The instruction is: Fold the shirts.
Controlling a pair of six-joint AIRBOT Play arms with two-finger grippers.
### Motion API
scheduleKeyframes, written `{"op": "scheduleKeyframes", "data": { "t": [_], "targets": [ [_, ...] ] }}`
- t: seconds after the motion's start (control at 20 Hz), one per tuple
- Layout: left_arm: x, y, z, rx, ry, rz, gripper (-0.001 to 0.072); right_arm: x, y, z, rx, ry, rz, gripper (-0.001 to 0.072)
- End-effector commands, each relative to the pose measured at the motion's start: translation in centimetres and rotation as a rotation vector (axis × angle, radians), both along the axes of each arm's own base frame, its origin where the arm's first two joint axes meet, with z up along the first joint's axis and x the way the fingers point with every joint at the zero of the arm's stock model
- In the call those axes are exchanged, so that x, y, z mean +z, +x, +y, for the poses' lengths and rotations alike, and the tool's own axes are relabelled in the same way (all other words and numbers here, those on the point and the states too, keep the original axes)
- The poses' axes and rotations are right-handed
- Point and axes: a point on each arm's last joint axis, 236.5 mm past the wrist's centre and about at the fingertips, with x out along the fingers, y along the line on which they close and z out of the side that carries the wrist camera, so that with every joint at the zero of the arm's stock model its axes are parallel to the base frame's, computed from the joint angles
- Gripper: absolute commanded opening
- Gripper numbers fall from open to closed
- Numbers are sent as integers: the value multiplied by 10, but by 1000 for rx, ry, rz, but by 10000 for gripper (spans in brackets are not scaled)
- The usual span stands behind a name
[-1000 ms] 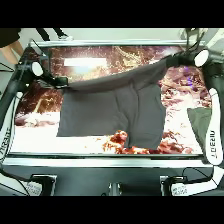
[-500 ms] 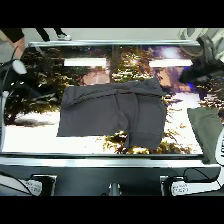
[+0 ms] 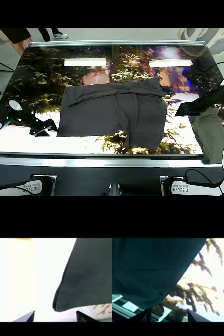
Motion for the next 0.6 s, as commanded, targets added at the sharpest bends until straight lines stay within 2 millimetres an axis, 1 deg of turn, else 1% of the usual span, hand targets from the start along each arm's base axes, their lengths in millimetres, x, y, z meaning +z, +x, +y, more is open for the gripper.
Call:
{"op": "scheduleKeyframes", "data": {
  "t": [0.0,0.05,0.1,0.2,0.25,0.3,0.35,0.4,0.45,0.5,0.55],
  "targets": [
    [-18,-6,-13,0,-13,-25,606,-4,-5,5,15,26,5,438],
    [-19,0,-16,4,-14,-45,602,-4,-5,4,14,21,4,438],
    [-19,6,-20,14,-21,-68,516,-5,-6,2,15,12,8,438],
    [-19,19,-27,34,-29,-117,490,-7,-8,-2,18,-7,16,438],
    [-18,24,-32,38,-34,-135,396,-7,-9,-3,20,-15,19,438],
    [-18,26,-35,34,-38,-141,386,-8,-11,-6,22,-24,26,438],
    [-18,25,-39,20,-39,-140,301,-10,-14,-7,23,-33,37,442],
    [-18,24,-43,8,-40,-139,117,-15,-22,-4,25,-22,63,496],
    [-18,23,-45,-2,-41,-139,26,-24,-36,1,25,-9,97,523],
    [-17,24,-46,-3,-41,-143,27,-36,-51,8,19,8,130,546],
    [-16,25,-46,-3,-39,-150,26,-47,-62,19,6,41,140,546]
  ]
}}
